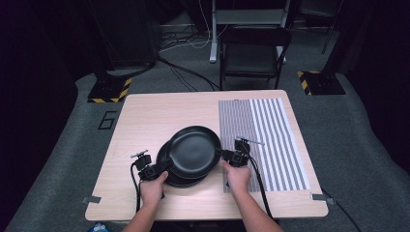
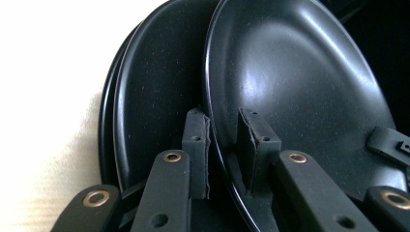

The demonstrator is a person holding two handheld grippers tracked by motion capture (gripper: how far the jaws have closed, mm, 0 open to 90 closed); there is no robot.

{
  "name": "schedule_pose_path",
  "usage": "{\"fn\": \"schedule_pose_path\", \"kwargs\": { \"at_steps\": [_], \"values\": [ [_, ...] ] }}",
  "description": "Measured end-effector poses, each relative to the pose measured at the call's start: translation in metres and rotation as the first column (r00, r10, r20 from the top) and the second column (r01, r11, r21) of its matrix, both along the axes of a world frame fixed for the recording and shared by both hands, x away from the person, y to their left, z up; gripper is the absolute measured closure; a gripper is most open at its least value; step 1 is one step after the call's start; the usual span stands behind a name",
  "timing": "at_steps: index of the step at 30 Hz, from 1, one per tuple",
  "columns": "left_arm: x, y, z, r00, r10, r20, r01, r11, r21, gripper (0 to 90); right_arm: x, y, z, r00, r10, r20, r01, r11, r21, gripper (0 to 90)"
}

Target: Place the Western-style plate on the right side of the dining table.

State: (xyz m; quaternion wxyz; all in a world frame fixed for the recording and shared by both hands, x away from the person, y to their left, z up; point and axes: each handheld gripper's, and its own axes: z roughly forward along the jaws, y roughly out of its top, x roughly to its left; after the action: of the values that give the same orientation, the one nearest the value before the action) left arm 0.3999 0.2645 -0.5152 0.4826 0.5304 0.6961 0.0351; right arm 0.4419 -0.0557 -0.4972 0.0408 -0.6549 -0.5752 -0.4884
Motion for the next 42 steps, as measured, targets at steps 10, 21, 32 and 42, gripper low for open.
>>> {"fn": "schedule_pose_path", "kwargs": {
  "at_steps": [10, 21, 32, 42],
  "values": [
    [-0.002, -0.001, -0.002, 0.9999, 0.007, 0.015, -0.007, 1.0, -0.007, 74.8, -0.022, 0.007, -0.005, 0.9993, 0.03, 0.02, -0.03, 0.999, -0.031, 73.9],
    [-0.006, -0.002, -0.004, 0.9994, 0.017, 0.031, -0.016, 0.9996, -0.024, 74.6, -0.02, 0.005, -0.008, 0.9998, 0.016, -0.012, -0.016, 0.999, 0.027, 77.0],
    [-0.006, -0.005, -0.002, 0.9987, 0.039, 0.033, -0.039, 0.9992, 0.01, 74.2, -0.021, 0.008, -0.009, 0.9997, -0.005, -0.024, 0.006, 0.999, 0.039, 77.1],
    [-0.009, -0.001, 0.004, 0.9973, 0.047, 0.057, -0.047, 0.9989, -0.002, 74.2, -0.018, 0.01, -0.001, 0.9999, 0.011, 0.006, -0.011, 0.999, 0.038, 78.0]
  ]
}}
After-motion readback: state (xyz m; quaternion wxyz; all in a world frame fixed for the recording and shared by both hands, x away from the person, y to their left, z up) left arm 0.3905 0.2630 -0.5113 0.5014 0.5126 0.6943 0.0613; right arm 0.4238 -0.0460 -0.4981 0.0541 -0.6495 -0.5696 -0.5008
